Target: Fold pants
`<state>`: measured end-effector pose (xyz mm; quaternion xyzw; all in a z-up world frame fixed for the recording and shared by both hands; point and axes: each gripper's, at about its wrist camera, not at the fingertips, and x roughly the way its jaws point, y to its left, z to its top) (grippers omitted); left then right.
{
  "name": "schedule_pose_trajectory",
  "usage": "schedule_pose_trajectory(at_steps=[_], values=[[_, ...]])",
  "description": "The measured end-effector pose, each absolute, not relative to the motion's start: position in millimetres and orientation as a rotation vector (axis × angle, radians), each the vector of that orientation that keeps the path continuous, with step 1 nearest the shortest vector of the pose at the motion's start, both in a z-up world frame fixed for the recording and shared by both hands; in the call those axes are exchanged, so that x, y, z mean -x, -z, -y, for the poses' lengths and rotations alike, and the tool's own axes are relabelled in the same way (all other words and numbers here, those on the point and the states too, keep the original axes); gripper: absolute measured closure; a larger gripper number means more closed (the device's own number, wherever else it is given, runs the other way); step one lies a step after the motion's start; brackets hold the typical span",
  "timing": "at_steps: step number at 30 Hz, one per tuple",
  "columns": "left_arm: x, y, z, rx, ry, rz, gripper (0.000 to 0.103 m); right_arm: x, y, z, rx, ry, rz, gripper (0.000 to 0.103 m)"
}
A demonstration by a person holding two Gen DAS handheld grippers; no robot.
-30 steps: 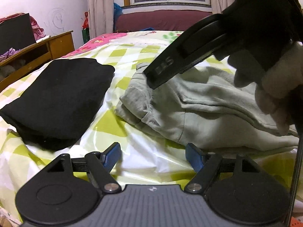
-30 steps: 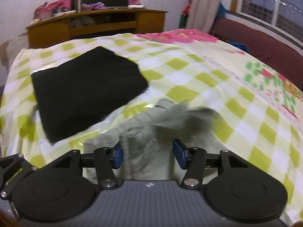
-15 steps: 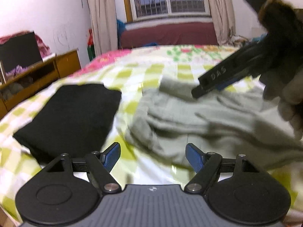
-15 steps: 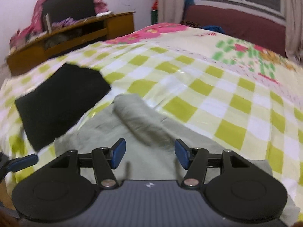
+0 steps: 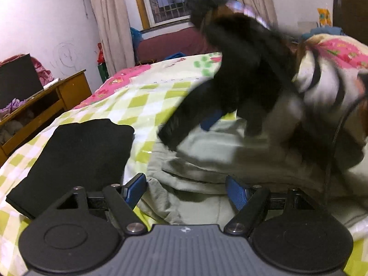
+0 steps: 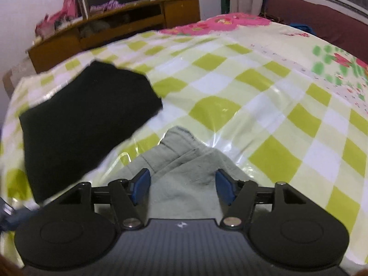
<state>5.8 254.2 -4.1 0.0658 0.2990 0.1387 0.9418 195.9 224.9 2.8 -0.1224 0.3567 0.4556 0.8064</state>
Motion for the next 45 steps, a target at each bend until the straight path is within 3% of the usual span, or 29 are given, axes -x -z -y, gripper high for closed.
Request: schedule_pose_trajectory(at_steps=[5,10,22,23,25,26,27,37,45], values=[[-5.6,-1.9,-243.7,-0.18,-0.261,-0.592,0.013,-185.2,-25.9,-130.7,0.045,-0.897,-0.753,0.034],[-9.4,7.3,-249.1,-0.202,-0.277,-0.644,0.013,-160.8,-19.4,-54.3,0.073,-0.791,-0.776,0.034],[-39.6,0.5,-257.6,-0.205,-0.293,-0.66,0.014,-91.2,10.4,-51.4,0.29,-0.863,-0.734,0.034],[-43.1,2.9,-259.6,-0.209,-0.306,-0.668,0.016,-90.0,10.7,-51.5,0.294,-0.868,-0.729,0.034],[-49.1,7.2,-265.3,-0.193,-0.316,-0.692,0.031,-87.4,12.9,-53.4,0.316,-0.88,-0.716,0.034],[-51.9,9.4,-268.8,-0.172,-0.318,-0.715,0.045,-85.7,14.1,-56.1,0.331,-0.885,-0.709,0.034],[-53.7,11.5,-271.6,-0.15,-0.32,-0.736,0.052,-84.9,15.6,-58.7,0.342,-0.89,-0.703,0.034],[-44.9,13.6,-272.6,-0.177,-0.29,-0.788,0.077,-67.9,20.1,-90.6,0.469,-0.946,-0.593,0.034],[-34.8,13.6,-282.7,-0.149,-0.308,-0.804,0.076,-71.8,19.2,-77.7,0.448,-0.912,-0.632,0.035]])
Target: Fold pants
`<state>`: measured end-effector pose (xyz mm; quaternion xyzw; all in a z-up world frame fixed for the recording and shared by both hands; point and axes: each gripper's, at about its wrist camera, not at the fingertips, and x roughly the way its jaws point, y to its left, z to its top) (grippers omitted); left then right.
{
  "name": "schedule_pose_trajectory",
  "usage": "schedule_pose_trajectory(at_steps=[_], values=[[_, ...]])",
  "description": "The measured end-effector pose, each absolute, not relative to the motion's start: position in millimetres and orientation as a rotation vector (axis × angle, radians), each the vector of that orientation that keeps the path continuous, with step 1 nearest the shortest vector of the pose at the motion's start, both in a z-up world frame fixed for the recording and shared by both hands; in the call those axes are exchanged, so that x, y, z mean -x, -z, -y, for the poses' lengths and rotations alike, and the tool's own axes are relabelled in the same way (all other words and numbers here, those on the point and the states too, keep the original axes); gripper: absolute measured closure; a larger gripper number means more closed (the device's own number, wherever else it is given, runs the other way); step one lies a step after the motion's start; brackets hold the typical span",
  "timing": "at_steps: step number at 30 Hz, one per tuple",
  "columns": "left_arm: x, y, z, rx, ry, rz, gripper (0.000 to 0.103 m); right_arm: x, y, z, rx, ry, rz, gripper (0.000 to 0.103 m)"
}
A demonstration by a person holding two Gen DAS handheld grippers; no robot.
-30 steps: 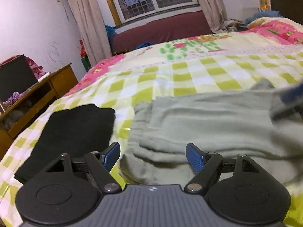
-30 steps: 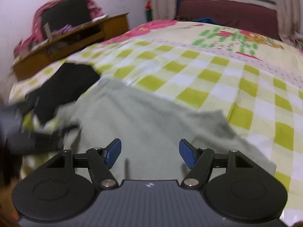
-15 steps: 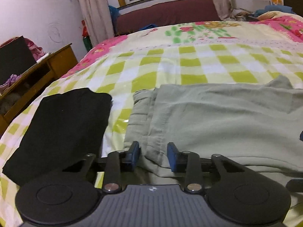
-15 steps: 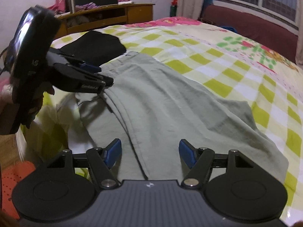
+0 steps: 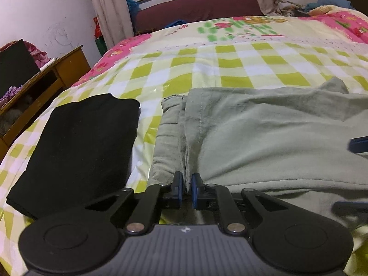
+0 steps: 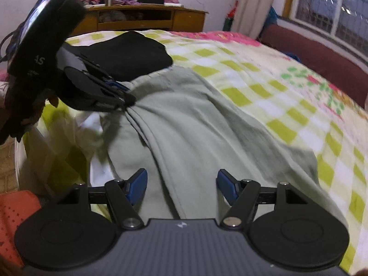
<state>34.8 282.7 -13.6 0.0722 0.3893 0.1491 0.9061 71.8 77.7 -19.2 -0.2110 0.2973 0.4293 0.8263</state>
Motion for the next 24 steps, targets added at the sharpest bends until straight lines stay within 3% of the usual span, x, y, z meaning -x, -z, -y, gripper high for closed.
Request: schedule_pose_trajectory(at_steps=[13,19,21,24], values=[[-16.3,4.2,-266.7,-0.223,-0.337,-0.811,0.073,-128.6,15.4,96.9,-0.104,-0.46,-0.877,0.03],[-19.4,-10.9,-251.4,-0.287,-0.404,-0.748,0.056,-148.0,37.7,109.2,-0.317,-0.493,-0.941,0.029],[-19.4,-13.3,-246.6,-0.33,-0.422,-0.731,0.051,-149.0,34.2,114.7,-0.379,-0.534,-0.96,0.047],[-18.6,-17.4,-240.7,-0.347,-0.408,-0.721,0.049,-143.7,31.8,121.7,-0.479,-0.577,-0.98,0.054]])
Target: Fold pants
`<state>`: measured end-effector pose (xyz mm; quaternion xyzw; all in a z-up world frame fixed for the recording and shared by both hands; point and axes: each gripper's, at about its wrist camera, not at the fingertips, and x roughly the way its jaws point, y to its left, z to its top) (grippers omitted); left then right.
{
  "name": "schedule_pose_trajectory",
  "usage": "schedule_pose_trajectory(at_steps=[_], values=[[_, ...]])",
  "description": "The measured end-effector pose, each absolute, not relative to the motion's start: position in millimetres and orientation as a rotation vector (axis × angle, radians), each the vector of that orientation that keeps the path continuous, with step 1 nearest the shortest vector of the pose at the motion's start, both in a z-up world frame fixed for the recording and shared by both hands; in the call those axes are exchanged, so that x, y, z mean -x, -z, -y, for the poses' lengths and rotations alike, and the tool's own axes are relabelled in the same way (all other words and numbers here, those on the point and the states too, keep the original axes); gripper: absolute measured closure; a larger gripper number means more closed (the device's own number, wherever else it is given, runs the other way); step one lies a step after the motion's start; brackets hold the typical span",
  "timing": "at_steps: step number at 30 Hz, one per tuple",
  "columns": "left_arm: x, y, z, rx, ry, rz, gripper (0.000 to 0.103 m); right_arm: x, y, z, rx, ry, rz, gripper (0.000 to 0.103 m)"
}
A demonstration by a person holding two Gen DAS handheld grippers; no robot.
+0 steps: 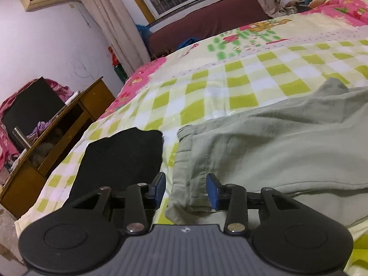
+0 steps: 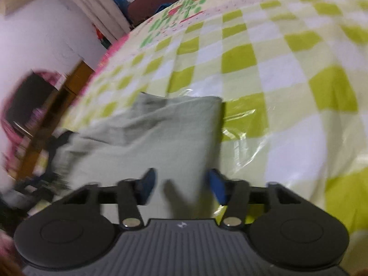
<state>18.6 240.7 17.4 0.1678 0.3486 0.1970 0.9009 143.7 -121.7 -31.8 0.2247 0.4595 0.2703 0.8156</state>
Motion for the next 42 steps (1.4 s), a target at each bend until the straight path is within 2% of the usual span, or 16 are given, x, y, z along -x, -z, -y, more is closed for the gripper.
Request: schedule_pose_trajectory(at_steps=[5,8,13,15,17,19,20,21,34,36,42], values=[[-23.2,-22.2,-218.5,-0.314,-0.307,-0.696,0.049,-151.9,50.4,125.6,-0.527,-0.568,-1.055,0.058],[-26.6,-22.6,-199.7,-0.308,-0.226,-0.682,0.046,-148.4,50.7,138.3,-0.588,-0.609,-1.072,0.054],[-38.5,-13.0,-170.7,-0.322,-0.136,-0.688,0.043,-156.2,66.6,131.4,-0.801,-0.738,-1.09,0.054],[-41.4,-10.6,-164.1,-0.317,-0.111,-0.696,0.043,-161.5,73.4,120.6,-0.792,-0.752,-1.091,0.055],[-43.5,-7.8,-160.3,-0.319,-0.095,-0.705,0.043,-166.9,85.2,117.2,-0.82,-0.744,-1.097,0.059],[-46.0,-3.7,-157.1,-0.326,-0.087,-0.719,0.043,-170.6,92.2,120.6,-0.918,-0.712,-1.099,0.069],[-48.0,-0.3,-156.1,-0.329,-0.085,-0.735,0.043,-171.1,91.3,122.5,-0.933,-0.686,-1.099,0.088],[-50.4,3.0,-155.3,-0.331,-0.086,-0.753,0.043,-170.8,89.7,125.1,-0.946,-0.678,-1.093,0.094],[-52.6,13.4,-93.7,-0.365,0.065,-0.808,0.045,-155.9,79.9,199.4,-0.975,-0.579,-0.982,0.098],[-54.4,12.5,-85.8,-0.369,0.073,-0.803,0.045,-155.9,81.0,199.2,-0.957,-0.591,-0.988,0.092],[-57.3,7.7,-81.6,-0.333,0.076,-0.794,0.045,-166.5,93.1,192.0,-0.963,-0.631,-1.028,0.084]])
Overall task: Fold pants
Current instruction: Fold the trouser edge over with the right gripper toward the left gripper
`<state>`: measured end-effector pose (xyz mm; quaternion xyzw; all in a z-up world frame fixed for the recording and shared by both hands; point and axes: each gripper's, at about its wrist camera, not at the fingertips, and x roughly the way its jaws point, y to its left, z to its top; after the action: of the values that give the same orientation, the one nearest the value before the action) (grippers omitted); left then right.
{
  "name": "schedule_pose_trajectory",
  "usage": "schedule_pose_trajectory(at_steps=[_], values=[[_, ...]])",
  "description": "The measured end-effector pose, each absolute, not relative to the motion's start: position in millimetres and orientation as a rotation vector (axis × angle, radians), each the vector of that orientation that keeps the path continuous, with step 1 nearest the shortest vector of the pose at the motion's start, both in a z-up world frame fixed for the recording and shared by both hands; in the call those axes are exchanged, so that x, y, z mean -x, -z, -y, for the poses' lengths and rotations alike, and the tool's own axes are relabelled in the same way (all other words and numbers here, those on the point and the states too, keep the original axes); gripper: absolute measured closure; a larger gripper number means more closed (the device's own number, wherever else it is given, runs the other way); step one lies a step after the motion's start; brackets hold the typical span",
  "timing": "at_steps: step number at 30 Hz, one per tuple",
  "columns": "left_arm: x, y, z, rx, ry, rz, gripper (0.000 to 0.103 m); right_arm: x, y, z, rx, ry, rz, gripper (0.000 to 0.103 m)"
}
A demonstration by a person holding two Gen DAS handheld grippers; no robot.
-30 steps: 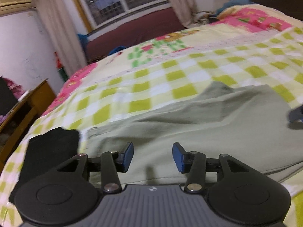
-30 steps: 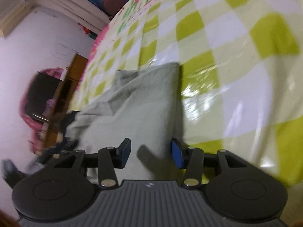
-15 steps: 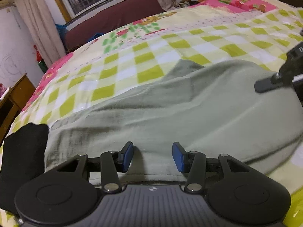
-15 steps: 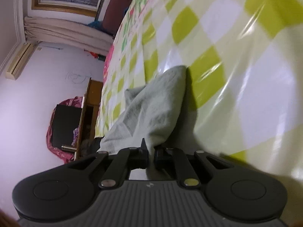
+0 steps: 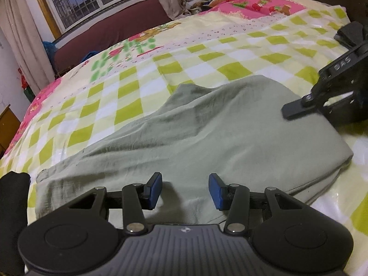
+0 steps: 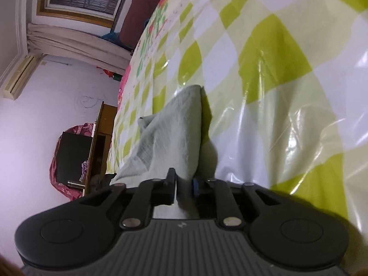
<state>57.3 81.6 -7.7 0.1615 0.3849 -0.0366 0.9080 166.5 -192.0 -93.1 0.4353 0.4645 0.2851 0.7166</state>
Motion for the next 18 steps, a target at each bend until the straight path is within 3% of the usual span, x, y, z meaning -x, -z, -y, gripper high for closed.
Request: schedule_pose_trajectory(at_steps=[4,6,10,18], values=[[-56.5,9.7,-84.2,-0.322,0.073,-0.795,0.044,-161.3,84.4,188.2,-0.986,-0.666,-1.008,0.083],[-55.3,11.1,-86.2,-0.311,0.077,-0.794,0.044,-160.5,78.2,184.6,-0.932,-0.654,-1.006,0.097],[-54.7,11.2,-90.2,-0.291,0.083,-0.781,0.044,-166.7,64.8,171.0,-0.934,-0.605,-1.01,0.098],[-42.6,-2.2,-146.8,-0.177,-0.017,-0.731,0.044,-177.8,-29.5,68.6,-0.748,-0.789,-0.921,0.098]])
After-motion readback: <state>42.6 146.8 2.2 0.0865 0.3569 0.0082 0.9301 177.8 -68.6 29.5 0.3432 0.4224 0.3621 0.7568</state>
